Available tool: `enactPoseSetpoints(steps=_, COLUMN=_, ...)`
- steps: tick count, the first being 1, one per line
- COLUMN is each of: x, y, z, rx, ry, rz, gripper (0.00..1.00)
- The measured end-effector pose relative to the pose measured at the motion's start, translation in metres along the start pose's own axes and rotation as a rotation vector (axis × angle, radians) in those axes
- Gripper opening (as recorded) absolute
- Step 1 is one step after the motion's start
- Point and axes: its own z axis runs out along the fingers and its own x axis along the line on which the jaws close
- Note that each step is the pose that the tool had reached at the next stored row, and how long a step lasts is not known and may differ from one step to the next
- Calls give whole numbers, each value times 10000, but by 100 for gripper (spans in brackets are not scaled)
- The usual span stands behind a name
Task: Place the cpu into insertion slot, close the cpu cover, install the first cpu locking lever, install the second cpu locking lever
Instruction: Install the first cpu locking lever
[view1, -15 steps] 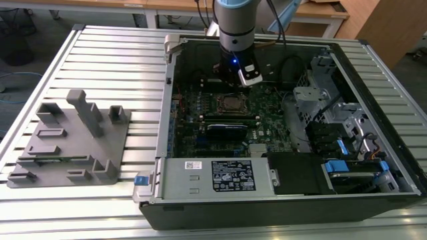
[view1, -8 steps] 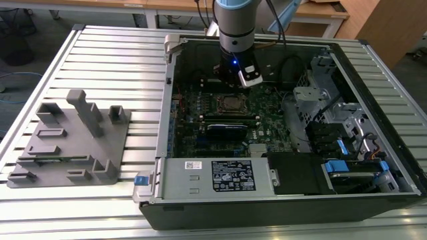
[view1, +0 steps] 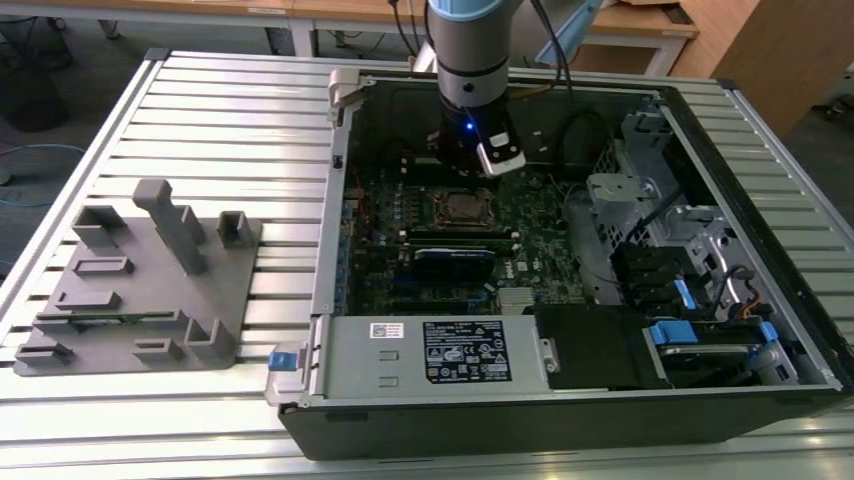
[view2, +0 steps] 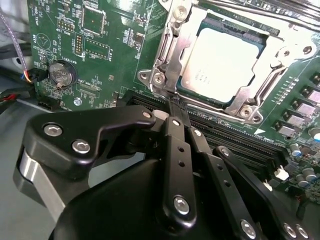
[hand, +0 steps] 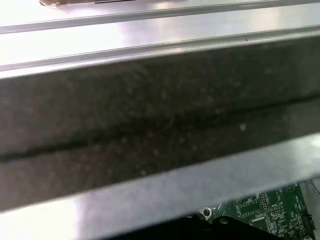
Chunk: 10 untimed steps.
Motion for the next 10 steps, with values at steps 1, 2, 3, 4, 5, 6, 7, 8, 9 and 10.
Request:
enactPoseSetpoints(steps=1, x=1, y=-1, z=5, rx=-11, ry=-41, rz=-5, gripper=11)
enactPoseSetpoints(steps=2, x=1, y=2, z=16, rx=-44, ry=-95, rz=-10, gripper=11)
enactPoseSetpoints(steps=3, x=1, y=1, z=19, rx=-48, ry=-131, rz=-17, gripper=11)
enactPoseSetpoints(steps=4, x=2, y=0, z=20, rx=-52, ry=-167, rz=-22, gripper=11)
enactPoseSetpoints(steps=5, x=2, y=-1, z=20, rx=-55, ry=-185, rz=-24, gripper=11)
enactPoseSetpoints(steps=6, x=2, y=-1, z=19, rx=-54, ry=-185, rz=-25, gripper=11)
enactPoseSetpoints(steps=7, x=2, y=-1, z=20, rx=-54, ry=-185, rz=-25, gripper=11)
enactPoseSetpoints(steps=8, x=2, y=-1, z=19, rx=-54, ry=-185, rz=-25, gripper=11)
enactPoseSetpoints(steps=9, x=1, y=0, z=11, rx=-56, ry=-185, rz=-24, gripper=11)
enactPoseSetpoints(steps=10, x=-1, y=3, z=1, rx=-59, ry=-187, rz=-23, gripper=11)
